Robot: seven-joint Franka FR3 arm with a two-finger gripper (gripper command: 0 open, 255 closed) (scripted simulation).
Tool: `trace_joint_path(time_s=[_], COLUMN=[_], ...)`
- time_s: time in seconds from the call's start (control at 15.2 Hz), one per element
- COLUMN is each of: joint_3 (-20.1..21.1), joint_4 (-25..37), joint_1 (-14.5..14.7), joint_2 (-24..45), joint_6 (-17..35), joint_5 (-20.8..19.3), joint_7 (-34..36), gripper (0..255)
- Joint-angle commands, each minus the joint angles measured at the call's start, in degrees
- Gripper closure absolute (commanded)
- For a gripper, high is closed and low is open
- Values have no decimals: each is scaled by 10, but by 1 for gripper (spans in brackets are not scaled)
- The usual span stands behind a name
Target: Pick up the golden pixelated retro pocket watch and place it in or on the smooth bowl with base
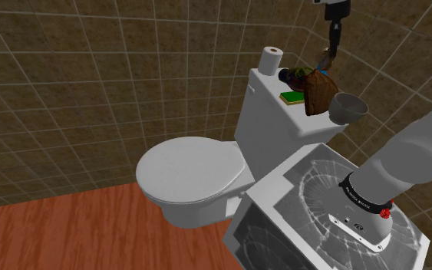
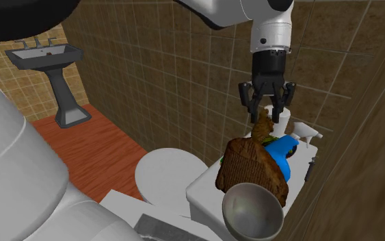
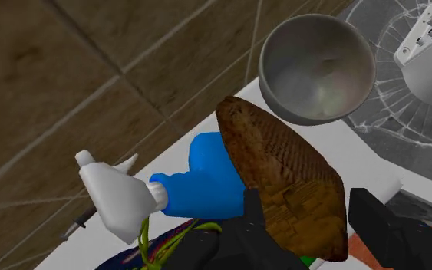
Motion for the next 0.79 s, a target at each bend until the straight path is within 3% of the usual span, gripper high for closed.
trace_joint_path(time_s=[0.0, 0.73], joint_3=[-4, -21], joint_4=[-42, -223], joint_1=[-6, -52], joint_2=[-44, -267], joint_6=[1, -25], joint_5=[-15, -90], joint_7=[-5, -39], gripper=[255, 255])
